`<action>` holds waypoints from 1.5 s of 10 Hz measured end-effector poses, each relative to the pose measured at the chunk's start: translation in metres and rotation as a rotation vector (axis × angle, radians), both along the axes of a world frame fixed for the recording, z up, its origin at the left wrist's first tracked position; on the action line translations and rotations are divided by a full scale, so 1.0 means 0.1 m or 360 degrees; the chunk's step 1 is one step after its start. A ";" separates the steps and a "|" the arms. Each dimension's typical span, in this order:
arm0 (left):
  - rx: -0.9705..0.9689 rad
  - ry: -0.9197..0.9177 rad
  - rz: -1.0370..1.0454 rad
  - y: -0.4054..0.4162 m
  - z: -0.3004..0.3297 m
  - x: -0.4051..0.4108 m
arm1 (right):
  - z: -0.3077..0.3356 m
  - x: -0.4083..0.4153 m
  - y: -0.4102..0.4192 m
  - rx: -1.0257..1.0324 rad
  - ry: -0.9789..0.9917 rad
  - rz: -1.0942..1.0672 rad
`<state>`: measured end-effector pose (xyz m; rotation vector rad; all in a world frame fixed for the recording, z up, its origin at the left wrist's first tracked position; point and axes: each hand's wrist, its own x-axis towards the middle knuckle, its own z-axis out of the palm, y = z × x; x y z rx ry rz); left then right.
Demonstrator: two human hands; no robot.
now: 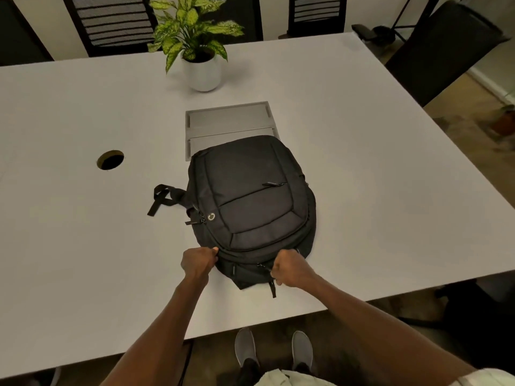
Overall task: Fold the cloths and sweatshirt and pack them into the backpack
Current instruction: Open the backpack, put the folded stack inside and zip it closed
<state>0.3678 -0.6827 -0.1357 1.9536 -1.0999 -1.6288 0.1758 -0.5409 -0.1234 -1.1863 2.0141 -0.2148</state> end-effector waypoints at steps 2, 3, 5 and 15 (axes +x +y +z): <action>-0.0102 -0.0191 -0.0095 0.01 -0.04 0.03 | 0.12 -0.51 0.18 -0.0032 0.0297 0.0095; -0.0249 -0.0544 -0.0212 0.03 -0.03 0.01 | 0.21 -0.76 0.24 -0.0059 0.0396 0.0114; -0.0345 -0.0748 -0.0308 0.12 0.07 -0.07 | 0.29 -1.14 0.30 -0.0120 0.0584 0.0069; -0.1544 -0.1121 -0.1837 0.93 0.25 -1.53 | 0.20 -1.73 0.27 -0.0362 0.0475 -0.0031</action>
